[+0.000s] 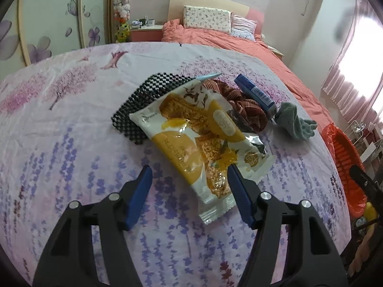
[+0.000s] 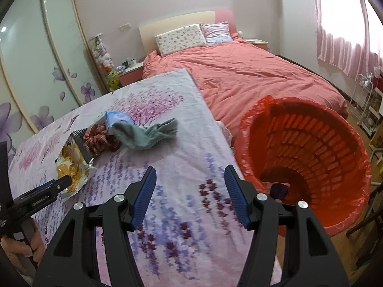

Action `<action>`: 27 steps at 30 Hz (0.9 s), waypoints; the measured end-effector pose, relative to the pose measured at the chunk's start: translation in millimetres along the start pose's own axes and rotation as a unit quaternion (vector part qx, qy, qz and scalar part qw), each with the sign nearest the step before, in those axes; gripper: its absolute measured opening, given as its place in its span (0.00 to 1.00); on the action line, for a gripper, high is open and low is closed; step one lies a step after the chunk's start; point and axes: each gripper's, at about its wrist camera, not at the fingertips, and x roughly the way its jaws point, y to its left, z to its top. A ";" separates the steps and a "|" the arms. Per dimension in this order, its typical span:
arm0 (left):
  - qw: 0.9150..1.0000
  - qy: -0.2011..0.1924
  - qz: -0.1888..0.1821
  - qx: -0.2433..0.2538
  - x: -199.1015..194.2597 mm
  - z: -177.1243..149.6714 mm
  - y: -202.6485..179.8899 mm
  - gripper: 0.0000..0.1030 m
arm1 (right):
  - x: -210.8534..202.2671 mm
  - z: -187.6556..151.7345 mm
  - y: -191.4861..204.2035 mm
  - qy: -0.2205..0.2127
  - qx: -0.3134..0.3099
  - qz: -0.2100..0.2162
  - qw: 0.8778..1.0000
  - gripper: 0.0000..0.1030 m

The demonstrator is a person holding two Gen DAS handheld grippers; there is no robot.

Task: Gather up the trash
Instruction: 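Reach the left tool to the yellow snack bag while the right tool reaches the grey sock, then close the left tool on the snack bag while the right tool grips the grey sock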

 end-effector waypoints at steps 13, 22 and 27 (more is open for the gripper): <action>0.999 -0.019 -0.034 -0.016 9.2 5.0 5.9 0.12 | 12.8 -6.2 22.8 0.014 -0.017 0.006 1.000 0.58; 0.998 -0.060 -0.028 -0.008 -25.1 14.5 38.9 0.08 | 26.4 -1.4 44.8 0.019 -0.030 0.014 0.999 0.58; 0.997 -0.081 -0.010 -0.013 -44.6 25.7 59.7 0.08 | 36.8 11.3 66.9 0.010 -0.043 0.024 0.999 0.58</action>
